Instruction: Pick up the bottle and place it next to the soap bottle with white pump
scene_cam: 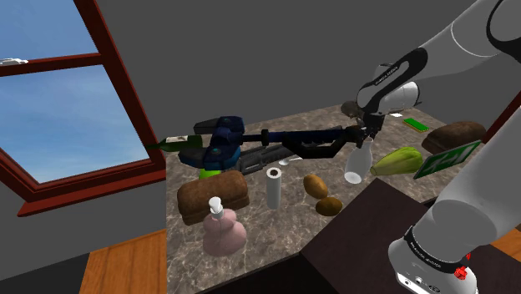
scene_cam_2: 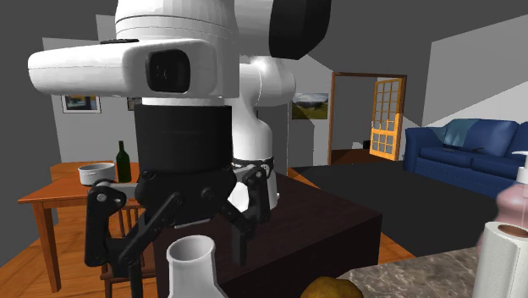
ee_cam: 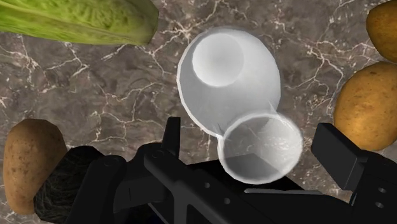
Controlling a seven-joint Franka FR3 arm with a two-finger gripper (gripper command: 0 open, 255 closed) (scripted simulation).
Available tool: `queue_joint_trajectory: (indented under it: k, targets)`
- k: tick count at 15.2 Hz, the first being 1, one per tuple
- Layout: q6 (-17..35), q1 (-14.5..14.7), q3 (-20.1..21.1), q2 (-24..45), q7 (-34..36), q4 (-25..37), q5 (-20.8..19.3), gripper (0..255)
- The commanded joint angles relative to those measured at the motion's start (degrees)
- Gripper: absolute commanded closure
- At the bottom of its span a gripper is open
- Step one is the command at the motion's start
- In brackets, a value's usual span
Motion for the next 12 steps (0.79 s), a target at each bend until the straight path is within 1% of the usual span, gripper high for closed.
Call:
queue_joint_trajectory:
  k: [1,8,9,12]
  targets:
    - [1.33,0.04,0.01,0.98,-0.52,-0.44,0.78,0]
    - [1.32,0.03,0.02,0.97,-0.52,-0.44,0.77,0]
    - [1.32,0.03,0.02,0.97,-0.52,-0.44,0.77,255]
    - [1.32,0.03,0.02,0.97,-0.52,-0.44,0.77,255]
